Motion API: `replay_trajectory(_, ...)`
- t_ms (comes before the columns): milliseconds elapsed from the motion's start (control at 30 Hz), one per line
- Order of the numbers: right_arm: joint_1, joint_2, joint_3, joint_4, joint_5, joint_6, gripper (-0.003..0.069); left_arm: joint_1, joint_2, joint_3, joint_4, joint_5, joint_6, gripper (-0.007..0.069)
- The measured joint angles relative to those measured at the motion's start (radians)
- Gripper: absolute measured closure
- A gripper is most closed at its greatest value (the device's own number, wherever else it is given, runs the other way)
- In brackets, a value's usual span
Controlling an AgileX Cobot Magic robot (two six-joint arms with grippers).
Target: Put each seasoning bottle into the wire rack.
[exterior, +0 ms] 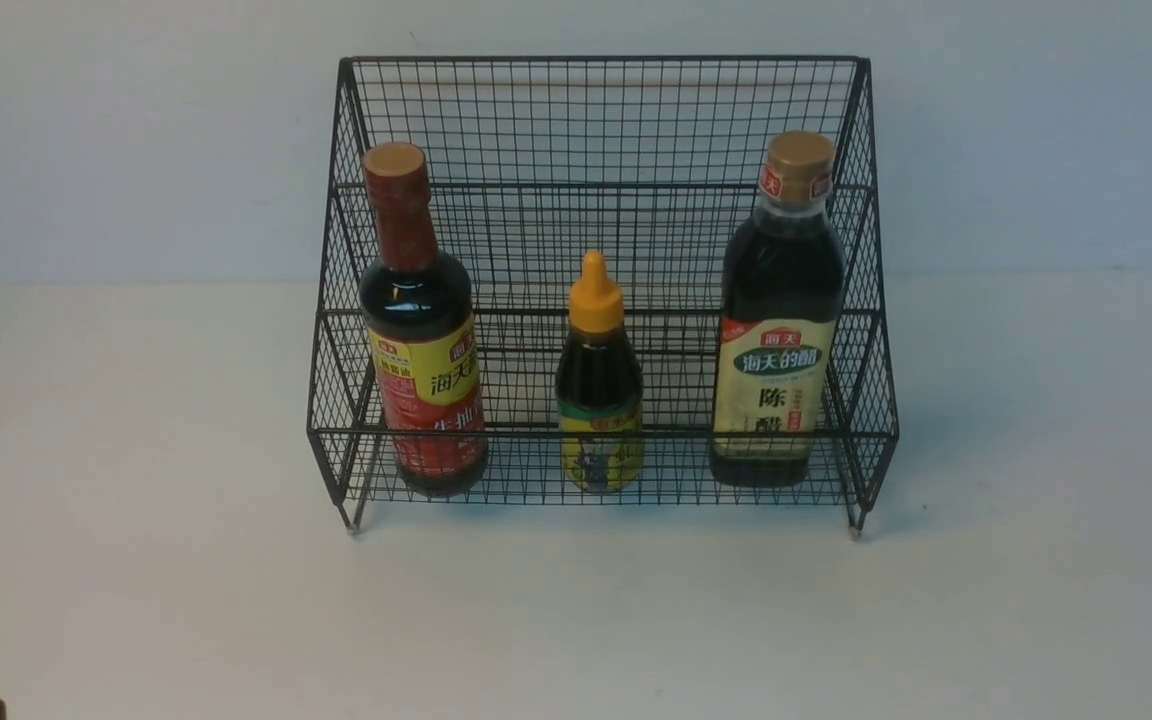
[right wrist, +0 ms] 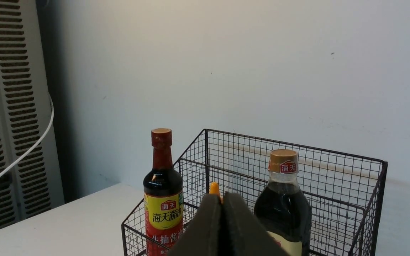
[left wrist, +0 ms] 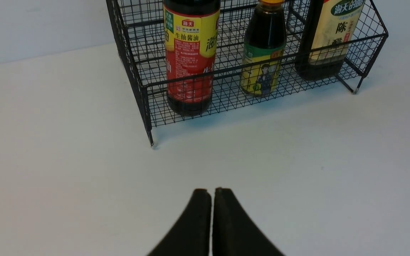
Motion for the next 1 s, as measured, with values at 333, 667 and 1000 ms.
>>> replay_trajectory(333,0.000,-0.008,0.010,0.007,0.002,0.001,0.0673,0.000,0.000,0.000,-0.003,-0.001,0.000,0.0629)
replay_trajectory(667,-0.187,-0.116,0.191,0.036,0.012,0.002,0.0673,0.000,0.000,0.000,-0.007,0.000,0.000,0.0629)
replay_trajectory(1000,-0.476,-0.162,0.320,0.036,0.034,0.003,0.0673,0.000,0.000,0.000,-0.011,0.005,0.000,0.0629)
